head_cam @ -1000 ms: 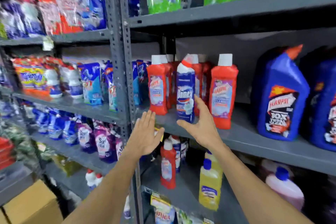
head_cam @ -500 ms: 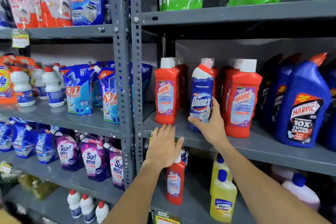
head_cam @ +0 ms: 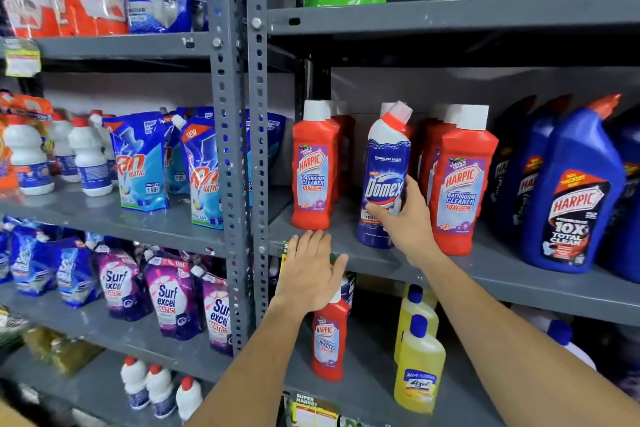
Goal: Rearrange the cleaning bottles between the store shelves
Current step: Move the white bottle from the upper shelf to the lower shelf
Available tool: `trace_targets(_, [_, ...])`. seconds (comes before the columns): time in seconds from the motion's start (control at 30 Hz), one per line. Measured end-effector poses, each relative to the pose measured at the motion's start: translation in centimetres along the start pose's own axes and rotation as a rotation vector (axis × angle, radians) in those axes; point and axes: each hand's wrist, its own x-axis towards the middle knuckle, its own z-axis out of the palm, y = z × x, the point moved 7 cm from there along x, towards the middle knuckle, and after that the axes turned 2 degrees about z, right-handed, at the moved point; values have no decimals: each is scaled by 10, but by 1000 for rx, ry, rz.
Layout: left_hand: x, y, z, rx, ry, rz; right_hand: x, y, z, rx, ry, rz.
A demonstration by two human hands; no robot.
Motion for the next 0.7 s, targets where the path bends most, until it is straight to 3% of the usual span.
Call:
trace_targets(0.37, [2,2,-1,15,-106,-56,-34,-11,-20,82,6,-24])
trace_targets(0.57, [-35,-6,-12,30,164,-107,-72,-20,-25,157,-9,-65])
trace_targets(0.7, [-77,-21,9,47,154,-192,-108,-15,-16,154,-59,-89])
